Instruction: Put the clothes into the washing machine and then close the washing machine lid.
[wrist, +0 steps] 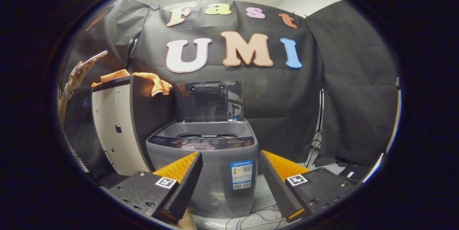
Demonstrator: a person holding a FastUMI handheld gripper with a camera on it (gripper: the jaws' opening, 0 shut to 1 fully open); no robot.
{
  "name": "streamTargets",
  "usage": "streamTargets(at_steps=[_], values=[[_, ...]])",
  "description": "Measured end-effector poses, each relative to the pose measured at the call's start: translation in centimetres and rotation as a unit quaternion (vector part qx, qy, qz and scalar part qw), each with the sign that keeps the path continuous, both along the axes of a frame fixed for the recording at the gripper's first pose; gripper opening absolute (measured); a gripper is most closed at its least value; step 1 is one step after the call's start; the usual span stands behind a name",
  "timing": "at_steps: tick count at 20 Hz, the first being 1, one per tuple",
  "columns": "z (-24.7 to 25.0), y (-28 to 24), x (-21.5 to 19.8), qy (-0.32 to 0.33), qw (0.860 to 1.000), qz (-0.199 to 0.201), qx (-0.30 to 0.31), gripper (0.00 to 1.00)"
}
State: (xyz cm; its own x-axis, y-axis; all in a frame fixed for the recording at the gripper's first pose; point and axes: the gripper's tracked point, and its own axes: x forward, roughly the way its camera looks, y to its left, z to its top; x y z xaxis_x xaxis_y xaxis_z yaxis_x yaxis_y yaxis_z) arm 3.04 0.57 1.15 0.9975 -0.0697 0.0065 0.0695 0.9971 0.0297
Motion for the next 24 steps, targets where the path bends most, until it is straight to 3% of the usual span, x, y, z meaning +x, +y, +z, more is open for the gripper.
streamTargets(at_steps=[9,13,17,24], values=[[14.2,9.5,6.8,-0.078,0.994,0.079,-0.007,0.97],[19.5,15.0,10.2,-0.058,0.992,0.114,-0.008,0.97],[25.4,22.4,13.1,-0.087,0.98,0.179,-0.004,0.97],[31.4,34.8,18.3,-0.091,0.958,0.269,-0.038,0.96]])
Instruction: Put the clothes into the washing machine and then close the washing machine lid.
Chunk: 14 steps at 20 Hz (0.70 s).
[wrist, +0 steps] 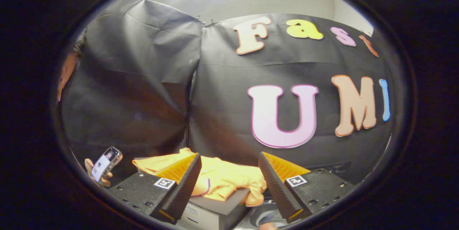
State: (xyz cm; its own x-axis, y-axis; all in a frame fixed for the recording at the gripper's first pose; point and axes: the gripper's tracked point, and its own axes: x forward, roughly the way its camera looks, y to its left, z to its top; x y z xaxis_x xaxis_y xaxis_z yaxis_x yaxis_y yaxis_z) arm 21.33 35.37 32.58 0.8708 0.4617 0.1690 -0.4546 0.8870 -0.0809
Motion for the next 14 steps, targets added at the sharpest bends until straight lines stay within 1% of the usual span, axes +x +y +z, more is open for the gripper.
streamTargets(at_steps=[3,4,5,7,10,11,14], values=[[1.4,4.2,2.3,0.012,1.0,0.02,0.007,0.96],[1.3,5.2,3.3,0.027,0.999,0.017,0.006,0.96],[0.6,5.9,4.3,0.052,0.999,0.01,0.001,0.96],[-1.5,8.0,5.8,0.096,0.995,0.02,-0.008,0.96],[-4.0,9.6,8.3,0.153,0.988,0.017,-0.028,0.97],[-5.0,9.8,8.9,0.17,0.984,0.012,-0.041,0.97],[-8.2,9.4,10.5,0.196,0.976,-0.013,-0.092,0.97]])
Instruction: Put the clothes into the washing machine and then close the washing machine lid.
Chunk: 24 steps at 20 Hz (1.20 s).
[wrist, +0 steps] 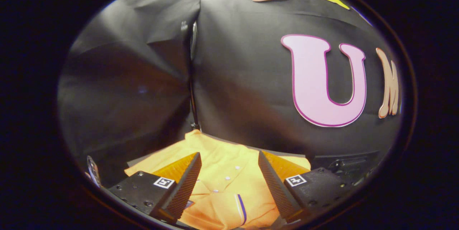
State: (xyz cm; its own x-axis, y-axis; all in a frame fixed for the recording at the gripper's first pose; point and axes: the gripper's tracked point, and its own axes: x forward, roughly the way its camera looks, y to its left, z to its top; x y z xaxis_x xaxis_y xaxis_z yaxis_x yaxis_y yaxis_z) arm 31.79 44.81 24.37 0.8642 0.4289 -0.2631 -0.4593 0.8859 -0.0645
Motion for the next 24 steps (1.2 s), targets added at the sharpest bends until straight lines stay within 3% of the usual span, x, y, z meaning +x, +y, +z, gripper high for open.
streamTargets(at_steps=[12,24], values=[[-7.5,0.3,0.6,0.154,0.986,-0.012,-0.067,0.98],[-7.3,0.3,0.5,0.162,0.985,-0.008,-0.054,0.97]])
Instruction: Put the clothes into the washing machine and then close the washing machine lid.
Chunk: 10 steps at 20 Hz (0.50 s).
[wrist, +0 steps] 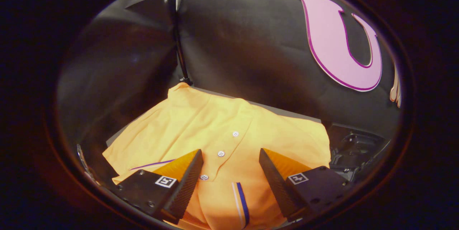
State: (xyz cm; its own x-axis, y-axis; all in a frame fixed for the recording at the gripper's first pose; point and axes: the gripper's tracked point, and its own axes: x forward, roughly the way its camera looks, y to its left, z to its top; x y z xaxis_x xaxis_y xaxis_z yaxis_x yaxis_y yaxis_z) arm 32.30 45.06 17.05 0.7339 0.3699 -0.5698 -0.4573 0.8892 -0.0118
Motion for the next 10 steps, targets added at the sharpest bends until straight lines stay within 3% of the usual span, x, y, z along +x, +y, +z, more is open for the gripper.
streamTargets(at_steps=[10], values=[[0.14,-0.07,0.04,0.0,1.0,-0.005,0.005,0.97]])
